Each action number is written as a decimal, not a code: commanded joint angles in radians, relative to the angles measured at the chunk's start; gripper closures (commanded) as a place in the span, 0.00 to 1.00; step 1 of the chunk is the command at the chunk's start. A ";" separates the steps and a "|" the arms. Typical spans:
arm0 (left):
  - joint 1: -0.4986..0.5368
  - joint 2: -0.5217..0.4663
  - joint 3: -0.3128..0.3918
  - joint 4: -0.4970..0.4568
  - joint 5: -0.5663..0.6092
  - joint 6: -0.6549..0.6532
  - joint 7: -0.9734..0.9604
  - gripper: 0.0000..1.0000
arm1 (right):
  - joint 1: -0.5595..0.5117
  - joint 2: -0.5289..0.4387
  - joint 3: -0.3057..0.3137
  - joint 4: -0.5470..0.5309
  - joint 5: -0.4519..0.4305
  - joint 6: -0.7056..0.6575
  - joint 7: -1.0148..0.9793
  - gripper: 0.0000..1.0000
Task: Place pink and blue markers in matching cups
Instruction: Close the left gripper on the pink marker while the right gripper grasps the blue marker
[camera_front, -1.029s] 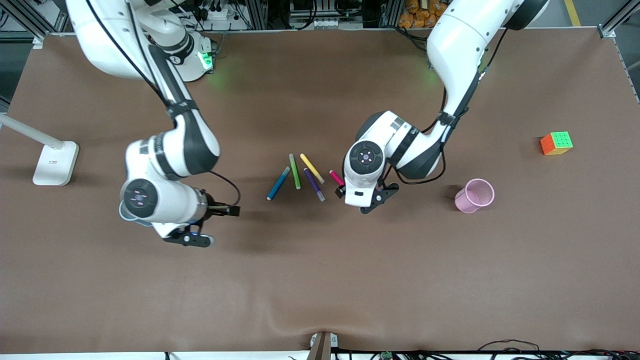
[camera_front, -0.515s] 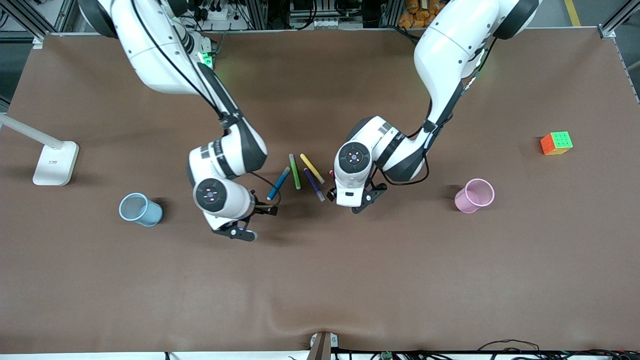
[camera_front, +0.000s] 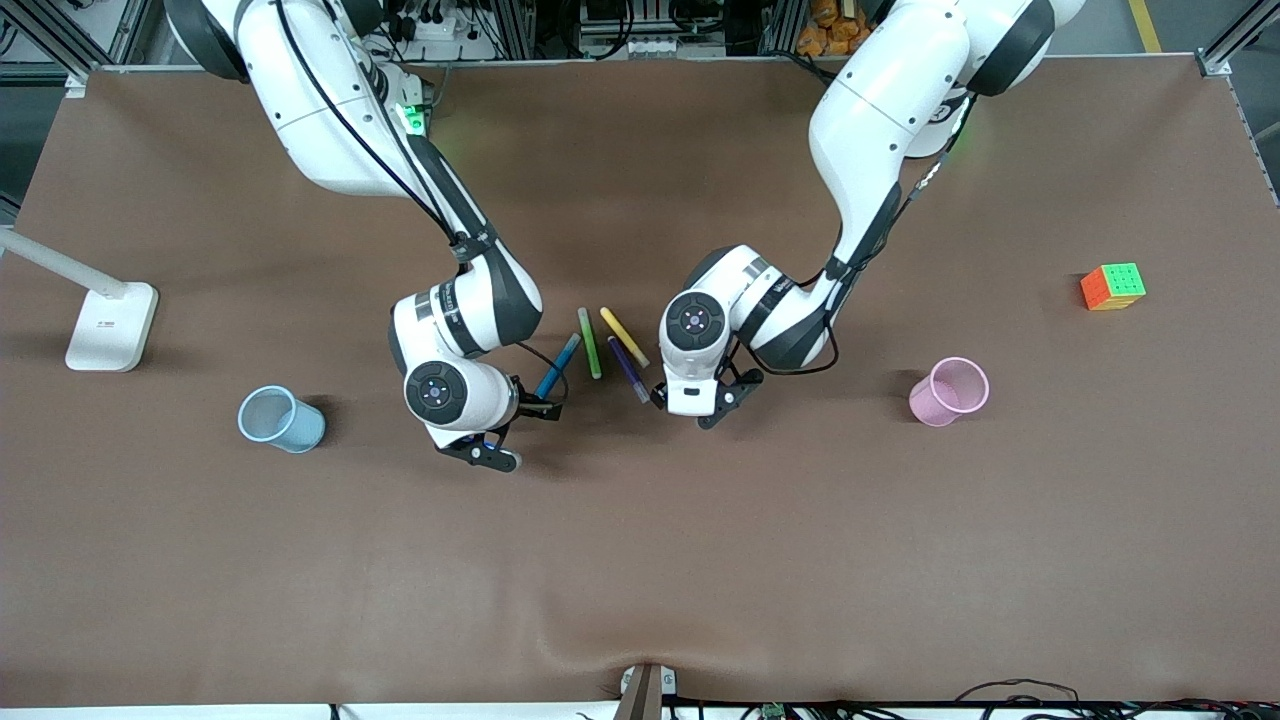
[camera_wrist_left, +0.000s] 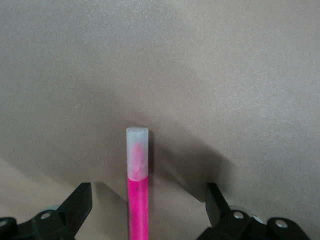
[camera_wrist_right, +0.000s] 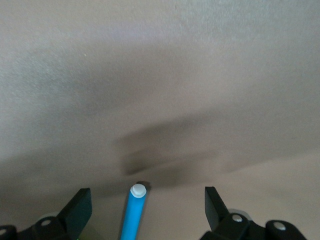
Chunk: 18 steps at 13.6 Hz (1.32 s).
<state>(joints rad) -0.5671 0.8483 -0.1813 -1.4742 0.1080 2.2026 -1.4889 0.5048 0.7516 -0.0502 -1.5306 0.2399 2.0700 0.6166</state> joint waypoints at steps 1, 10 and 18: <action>-0.011 0.011 0.011 0.023 0.022 0.006 -0.043 0.17 | 0.011 -0.006 -0.005 -0.029 0.019 0.012 0.017 0.09; -0.001 0.005 0.011 0.025 0.021 0.005 -0.036 0.89 | 0.034 0.011 -0.005 -0.056 0.094 0.075 0.014 0.89; 0.058 -0.043 0.011 0.020 0.029 -0.017 -0.025 1.00 | -0.035 -0.011 -0.011 -0.008 0.087 -0.014 -0.011 1.00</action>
<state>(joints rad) -0.5333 0.8401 -0.1686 -1.4475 0.1135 2.2085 -1.5083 0.4997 0.7633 -0.0660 -1.5625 0.3167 2.1073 0.6178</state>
